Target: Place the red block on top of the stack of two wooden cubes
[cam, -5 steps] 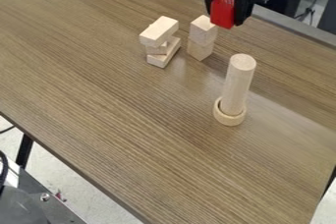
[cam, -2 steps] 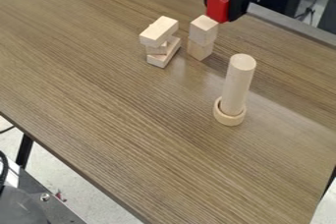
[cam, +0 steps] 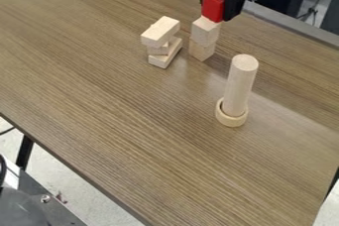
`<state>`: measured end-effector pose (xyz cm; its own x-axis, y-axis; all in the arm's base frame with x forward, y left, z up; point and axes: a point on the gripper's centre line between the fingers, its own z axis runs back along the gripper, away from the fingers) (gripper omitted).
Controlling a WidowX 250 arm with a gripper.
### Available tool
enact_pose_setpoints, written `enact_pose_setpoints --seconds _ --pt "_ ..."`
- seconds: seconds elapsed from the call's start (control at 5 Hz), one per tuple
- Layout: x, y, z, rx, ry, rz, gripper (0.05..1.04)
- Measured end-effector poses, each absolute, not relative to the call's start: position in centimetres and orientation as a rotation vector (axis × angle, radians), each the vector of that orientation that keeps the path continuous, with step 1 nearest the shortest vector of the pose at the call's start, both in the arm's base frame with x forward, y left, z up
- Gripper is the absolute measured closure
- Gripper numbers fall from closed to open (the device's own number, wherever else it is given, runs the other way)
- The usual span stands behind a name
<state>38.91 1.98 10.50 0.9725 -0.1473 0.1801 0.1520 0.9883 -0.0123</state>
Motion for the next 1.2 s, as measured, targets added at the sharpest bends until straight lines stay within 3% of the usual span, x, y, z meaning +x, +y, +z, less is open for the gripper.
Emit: enact_pose_setpoints --seconds 1.0,1.2 --pt "40.3 3.4 8.7 -0.016 -0.186 -0.141 0.486" --pt "40.2 3.7 8.6 -0.014 -0.184 -0.127 0.416"
